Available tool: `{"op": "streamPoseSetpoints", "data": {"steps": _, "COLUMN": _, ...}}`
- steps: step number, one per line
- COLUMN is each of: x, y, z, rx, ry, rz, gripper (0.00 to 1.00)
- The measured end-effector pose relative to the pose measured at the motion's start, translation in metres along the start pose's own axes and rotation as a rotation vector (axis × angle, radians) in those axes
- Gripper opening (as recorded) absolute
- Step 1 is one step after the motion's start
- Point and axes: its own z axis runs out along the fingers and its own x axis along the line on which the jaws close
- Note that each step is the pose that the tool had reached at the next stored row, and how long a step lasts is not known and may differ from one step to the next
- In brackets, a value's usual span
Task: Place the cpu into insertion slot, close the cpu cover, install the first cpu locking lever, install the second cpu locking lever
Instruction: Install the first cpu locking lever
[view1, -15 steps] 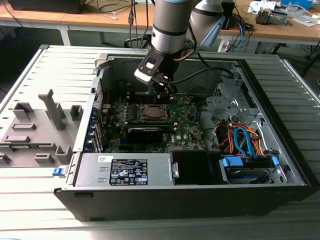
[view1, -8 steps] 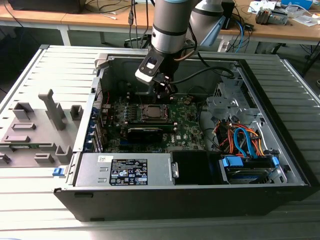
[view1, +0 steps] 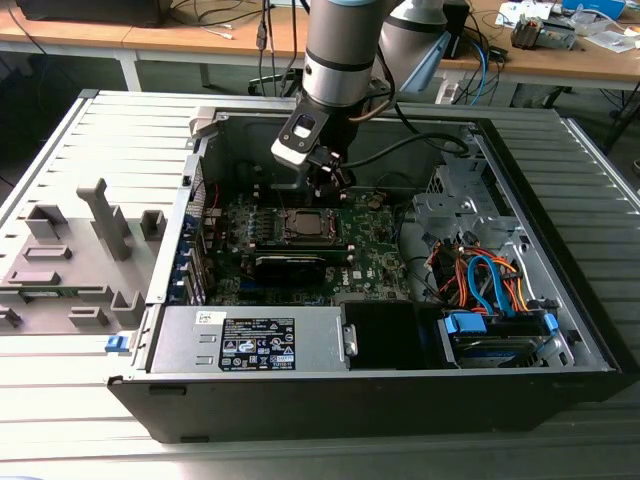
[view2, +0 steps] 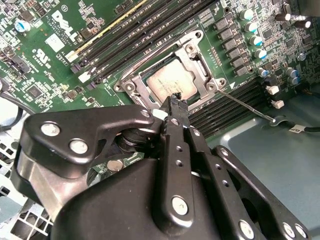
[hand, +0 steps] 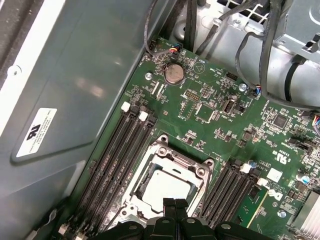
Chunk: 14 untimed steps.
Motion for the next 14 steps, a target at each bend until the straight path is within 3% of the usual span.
{"op": "streamPoseSetpoints", "data": {"steps": 14, "x": 0.0, "y": 0.0, "z": 0.0, "rx": 0.0011, "ry": -0.0013, "rz": -0.028, "gripper": 0.11}}
